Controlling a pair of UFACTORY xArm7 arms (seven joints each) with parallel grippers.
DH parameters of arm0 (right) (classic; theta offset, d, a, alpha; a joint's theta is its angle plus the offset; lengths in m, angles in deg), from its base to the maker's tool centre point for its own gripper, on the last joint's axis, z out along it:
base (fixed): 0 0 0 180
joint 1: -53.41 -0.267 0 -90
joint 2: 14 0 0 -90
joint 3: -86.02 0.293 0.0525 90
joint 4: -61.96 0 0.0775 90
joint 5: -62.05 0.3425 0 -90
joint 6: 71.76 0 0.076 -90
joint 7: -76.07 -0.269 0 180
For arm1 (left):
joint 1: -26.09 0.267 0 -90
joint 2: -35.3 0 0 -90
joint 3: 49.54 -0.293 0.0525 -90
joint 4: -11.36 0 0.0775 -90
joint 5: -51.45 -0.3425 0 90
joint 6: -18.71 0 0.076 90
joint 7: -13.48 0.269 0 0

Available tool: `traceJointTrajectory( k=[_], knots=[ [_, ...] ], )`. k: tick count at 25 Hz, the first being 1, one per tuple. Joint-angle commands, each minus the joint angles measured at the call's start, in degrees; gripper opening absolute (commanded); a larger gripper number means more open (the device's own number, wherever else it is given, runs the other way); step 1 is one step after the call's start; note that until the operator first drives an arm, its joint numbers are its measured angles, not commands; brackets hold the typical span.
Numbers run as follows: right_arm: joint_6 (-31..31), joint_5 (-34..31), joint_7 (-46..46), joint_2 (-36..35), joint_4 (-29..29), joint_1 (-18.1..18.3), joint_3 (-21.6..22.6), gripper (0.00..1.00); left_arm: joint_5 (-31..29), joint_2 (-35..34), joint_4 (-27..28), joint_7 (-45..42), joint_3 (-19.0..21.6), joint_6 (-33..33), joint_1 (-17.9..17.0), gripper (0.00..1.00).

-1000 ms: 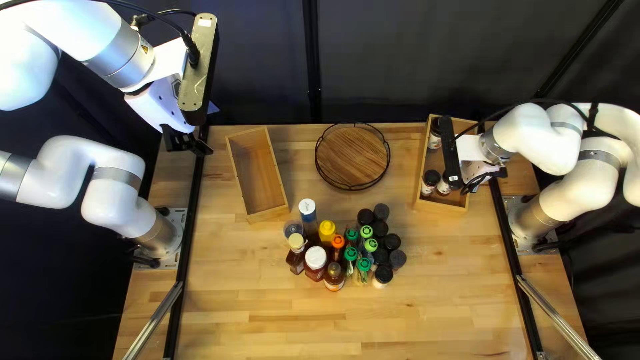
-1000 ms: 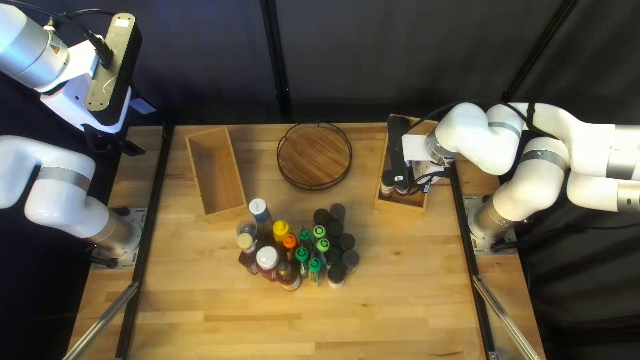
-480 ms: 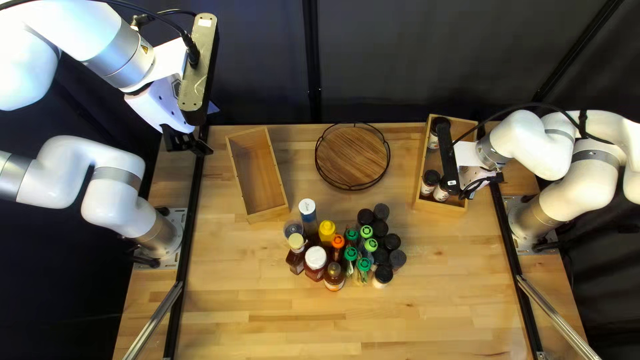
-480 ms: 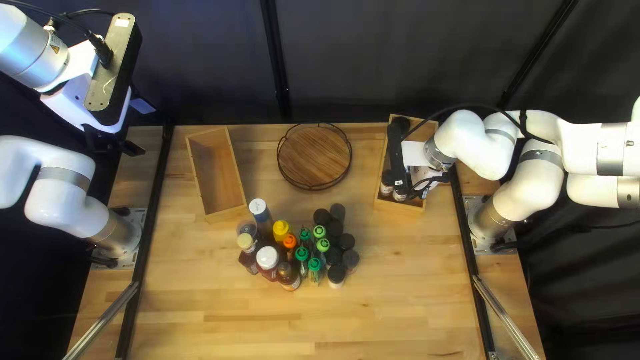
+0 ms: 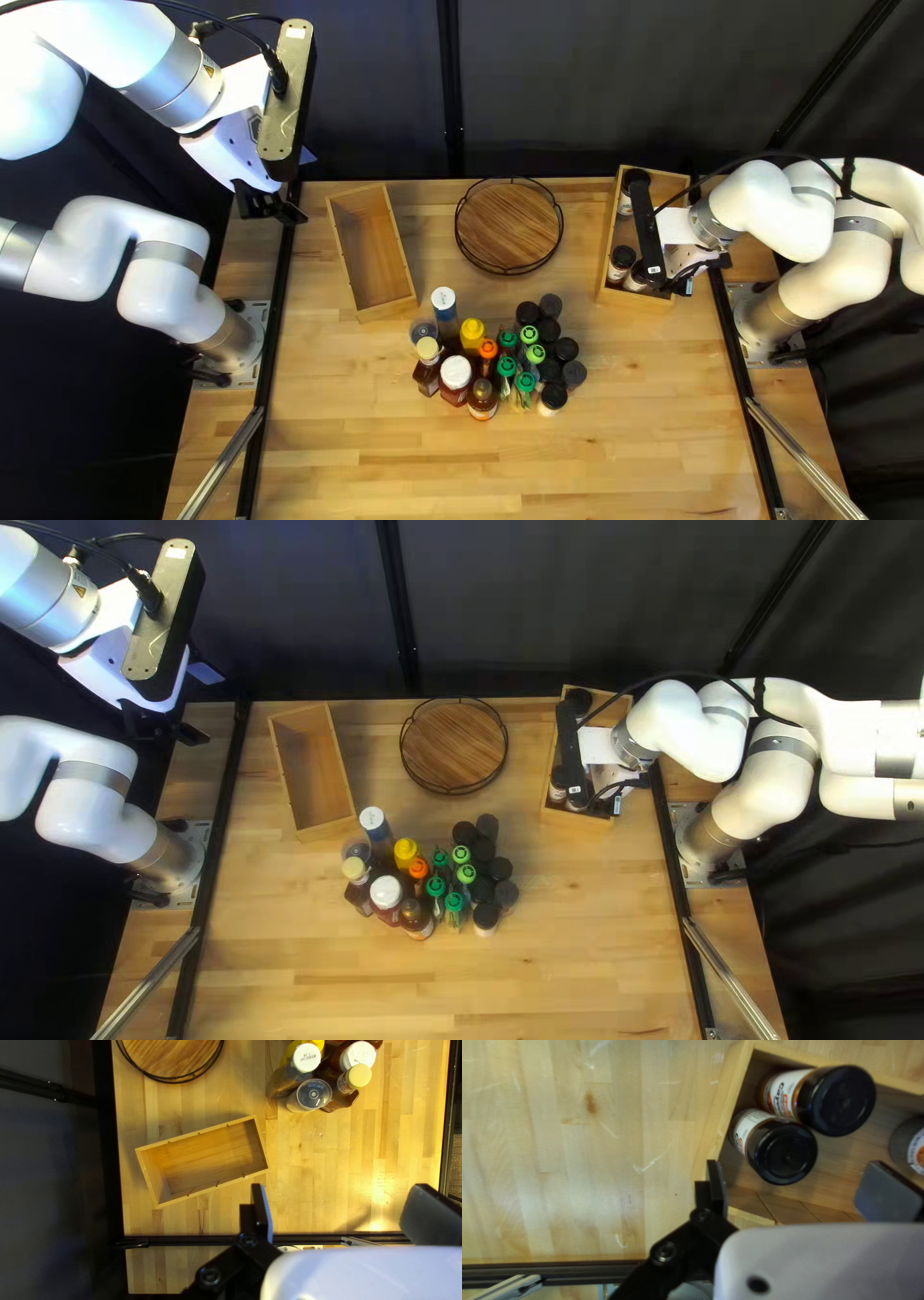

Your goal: Separate condiments, baby food and spices and place it in 3 different racks/containers

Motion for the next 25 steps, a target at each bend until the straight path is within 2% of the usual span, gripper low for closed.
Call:
traceJointTrajectory(
  k=[1,5,9,17,25],
  knots=[
    [0.64,-0.53,-1.41,5.03,5.08,-1.60,4.54,1.00,0.00,0.00,0.00,0.00,0.00,0.00,0.00,1.00],
    [4.35,-3.78,0.91,12.45,8.65,-0.56,7.80,1.00,0.00,0.00,0.00,0.00,0.00,0.00,0.00,1.00],
    [7.98,-6.31,3.59,17.33,10.23,0.38,8.65,1.00,0.00,0.00,0.00,0.00,0.00,0.00,0.00,1.00],
    [16.38,-12.86,5.66,31.96,16.44,4.24,11.67,1.00,0.00,0.00,0.00,0.00,0.00,0.00,0.00,1.00],
    [18.23,-17.43,6.65,42.01,22.43,6.15,12.22,1.00,0.00,0.00,0.00,0.00,0.00,0.00,0.00,1.00]
  ],
)
